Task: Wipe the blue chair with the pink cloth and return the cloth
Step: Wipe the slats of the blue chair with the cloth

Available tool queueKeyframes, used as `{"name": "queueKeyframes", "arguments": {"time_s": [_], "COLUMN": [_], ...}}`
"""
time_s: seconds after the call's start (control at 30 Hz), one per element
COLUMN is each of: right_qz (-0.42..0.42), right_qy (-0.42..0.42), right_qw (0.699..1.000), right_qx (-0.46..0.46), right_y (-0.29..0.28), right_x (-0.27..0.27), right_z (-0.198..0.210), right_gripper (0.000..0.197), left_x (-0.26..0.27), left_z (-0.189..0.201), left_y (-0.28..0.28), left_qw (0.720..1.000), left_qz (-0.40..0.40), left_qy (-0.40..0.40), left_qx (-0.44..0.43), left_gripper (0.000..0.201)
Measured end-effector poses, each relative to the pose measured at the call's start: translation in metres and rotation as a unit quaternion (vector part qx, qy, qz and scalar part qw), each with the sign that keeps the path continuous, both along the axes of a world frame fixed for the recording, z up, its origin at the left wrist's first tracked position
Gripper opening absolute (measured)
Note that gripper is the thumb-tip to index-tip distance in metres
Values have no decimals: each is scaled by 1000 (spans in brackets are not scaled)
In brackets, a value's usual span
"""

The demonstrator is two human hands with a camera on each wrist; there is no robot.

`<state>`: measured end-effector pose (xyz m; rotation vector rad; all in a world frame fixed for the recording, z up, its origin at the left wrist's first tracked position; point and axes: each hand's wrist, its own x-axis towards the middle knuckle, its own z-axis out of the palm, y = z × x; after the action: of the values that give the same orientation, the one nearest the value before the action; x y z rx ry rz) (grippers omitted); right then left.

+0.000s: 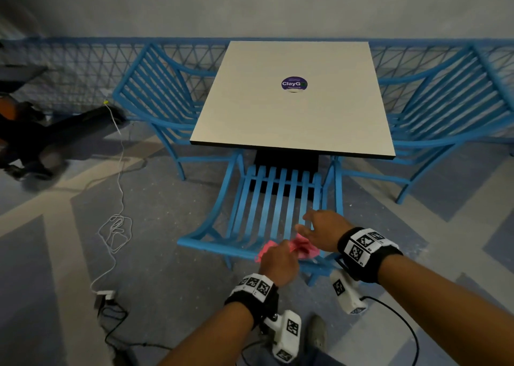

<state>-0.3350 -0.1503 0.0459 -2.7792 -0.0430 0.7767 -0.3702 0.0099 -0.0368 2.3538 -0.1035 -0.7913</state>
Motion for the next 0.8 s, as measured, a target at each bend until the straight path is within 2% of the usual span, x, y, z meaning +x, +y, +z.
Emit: {"name": "queueKeyframes", "arguments": {"time_s": [0.07,0.17,0.27,0.4,0.5,0.57,0.63,0.8], "right_qz": [-10,-35,-56,-65,-64,-65,-68,-82], "right_qy": [0,-9,-11,-5,2,8,7,10], "right_qw": [1000,999,998,998,998,998,998,996], "right_qx": [3,29,21,24,16,13,11,19], "right_y": [-3,-12,-26,-43,-46,-46,-46,-50], "right_x": [-3,-9,-15,-24,-29,-31,-33,-39], "right_z": [3,4,1,-2,-4,-7,-10,-17], "right_gripper": [55,56,71,74,73,71,71,69], "left_x": [0,11,28,43,48,43,34,13], "left_z": [19,48,65,82,58,32,11,-9], "left_y": [-8,3,38,85,105,104,93,55], "left_qw": [999,992,989,987,996,996,991,987], "left_qz": [5,65,105,108,50,26,18,47], "left_qy": [9,22,-13,-67,-65,-53,-57,-81], "left_qx": [-51,-102,-101,-94,-18,64,118,128], "left_gripper": [34,34,40,37,26,34,33,30]}}
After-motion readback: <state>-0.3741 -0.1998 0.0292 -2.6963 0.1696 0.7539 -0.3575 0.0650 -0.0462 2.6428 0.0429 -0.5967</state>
